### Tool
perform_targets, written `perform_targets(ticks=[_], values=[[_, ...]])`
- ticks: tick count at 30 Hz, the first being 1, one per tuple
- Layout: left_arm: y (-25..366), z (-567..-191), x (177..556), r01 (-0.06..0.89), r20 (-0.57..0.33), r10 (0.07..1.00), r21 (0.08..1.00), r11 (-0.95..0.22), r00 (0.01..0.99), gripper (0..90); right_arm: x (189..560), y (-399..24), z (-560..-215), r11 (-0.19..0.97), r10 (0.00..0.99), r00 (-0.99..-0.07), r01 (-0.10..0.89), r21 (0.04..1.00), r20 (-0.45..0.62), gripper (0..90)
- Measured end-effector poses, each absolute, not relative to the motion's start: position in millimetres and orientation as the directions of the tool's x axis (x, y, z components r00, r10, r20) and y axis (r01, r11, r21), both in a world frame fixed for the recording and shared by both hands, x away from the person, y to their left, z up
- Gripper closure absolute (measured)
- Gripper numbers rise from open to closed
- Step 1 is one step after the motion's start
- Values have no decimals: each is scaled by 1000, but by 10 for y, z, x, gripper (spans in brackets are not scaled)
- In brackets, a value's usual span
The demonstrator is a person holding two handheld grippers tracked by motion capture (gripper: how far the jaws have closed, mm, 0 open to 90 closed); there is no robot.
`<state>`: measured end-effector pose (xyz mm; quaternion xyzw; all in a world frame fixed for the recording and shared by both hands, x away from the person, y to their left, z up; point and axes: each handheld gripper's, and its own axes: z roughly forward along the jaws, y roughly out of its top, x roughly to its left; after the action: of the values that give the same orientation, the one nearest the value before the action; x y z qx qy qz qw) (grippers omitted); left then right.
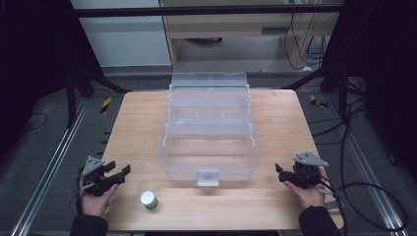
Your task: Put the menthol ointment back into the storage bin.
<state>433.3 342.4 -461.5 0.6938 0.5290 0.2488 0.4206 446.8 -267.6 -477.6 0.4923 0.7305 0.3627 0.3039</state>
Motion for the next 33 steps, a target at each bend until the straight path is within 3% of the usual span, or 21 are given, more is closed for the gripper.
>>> perform_targets(ticks=[9, 20, 33], values=[[3428, -4490, 4345, 497, -108, 898, 857, -133, 426, 330, 4482, -2739, -4831, 256, 939, -334, 514, 819, -85, 168], [3426, -4325, 4359, 464, -58, 880, 865, -191, 471, 305, 4516, -2787, -4818, 266, 941, -321, 507, 820, -107, 163], [3415, -4152, 4365, 447, 12, 780, 814, -370, 625, 264, 4516, -2798, -4817, 278, 937, -328, 502, 819, -117, 160]])
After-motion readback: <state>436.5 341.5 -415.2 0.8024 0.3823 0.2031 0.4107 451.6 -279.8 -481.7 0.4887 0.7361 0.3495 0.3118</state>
